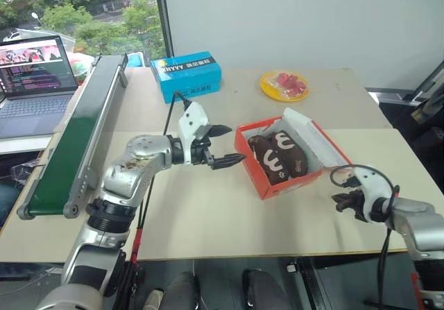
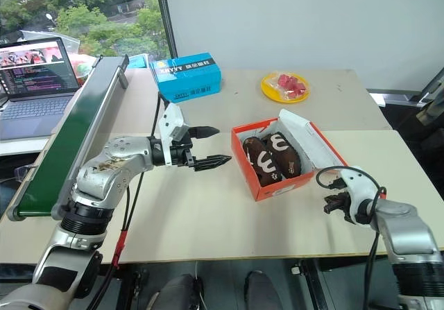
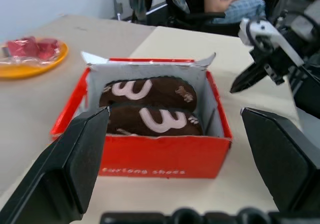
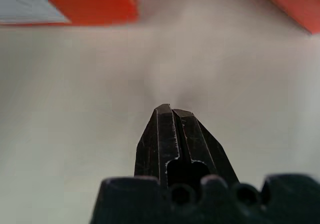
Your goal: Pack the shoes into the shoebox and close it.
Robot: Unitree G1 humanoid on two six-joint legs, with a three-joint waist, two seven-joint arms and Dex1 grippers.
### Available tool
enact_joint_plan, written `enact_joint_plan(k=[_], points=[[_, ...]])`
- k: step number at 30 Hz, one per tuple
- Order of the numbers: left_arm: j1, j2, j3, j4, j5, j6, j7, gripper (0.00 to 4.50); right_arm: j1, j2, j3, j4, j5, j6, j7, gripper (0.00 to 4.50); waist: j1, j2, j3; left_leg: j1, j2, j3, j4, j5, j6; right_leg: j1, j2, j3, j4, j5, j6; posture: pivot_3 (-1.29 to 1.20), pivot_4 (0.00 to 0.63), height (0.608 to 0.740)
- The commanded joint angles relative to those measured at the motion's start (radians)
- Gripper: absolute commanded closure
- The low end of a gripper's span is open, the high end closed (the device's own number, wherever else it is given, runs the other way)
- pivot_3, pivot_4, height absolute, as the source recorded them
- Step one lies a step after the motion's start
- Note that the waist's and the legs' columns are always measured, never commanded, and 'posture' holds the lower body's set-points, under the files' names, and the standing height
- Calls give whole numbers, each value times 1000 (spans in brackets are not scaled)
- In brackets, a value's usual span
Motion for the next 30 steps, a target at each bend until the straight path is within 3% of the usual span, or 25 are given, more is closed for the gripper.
enact_joint_plan(k=[1,8,15,27,30], points=[[-4,29,31,-59,-22,20,-10,0,-53,32,-15,120,-32,-129,-53,4449,0,0,0,0,0,0,0,0,0,0,0,0,0,0,0,0,150,740],[-22,87,90,-73,-49,52,-21,0,-172,90,-19,446,-110,-439,-196,4449,-3,0,0,5,0,0,0,0,0,4,0,0,-1,0,0,0,150,740],[-34,115,130,-79,-88,90,-17,0,-260,128,-60,631,-95,-622,-264,4449,-4,0,0,5,0,0,0,0,0,5,0,0,-1,0,0,0,150,740],[-50,100,124,-70,-99,102,-2,0,-361,168,-247,707,35,-821,-366,4449,-4,0,0,5,0,0,-1,0,0,5,0,0,-1,0,0,0,150,740],[-56,97,113,-56,-90,94,-6,0,-388,186,-349,621,168,-796,-344,4449,-4,0,0,5,0,0,-1,0,0,5,-1,0,-1,0,0,0,150,740]])
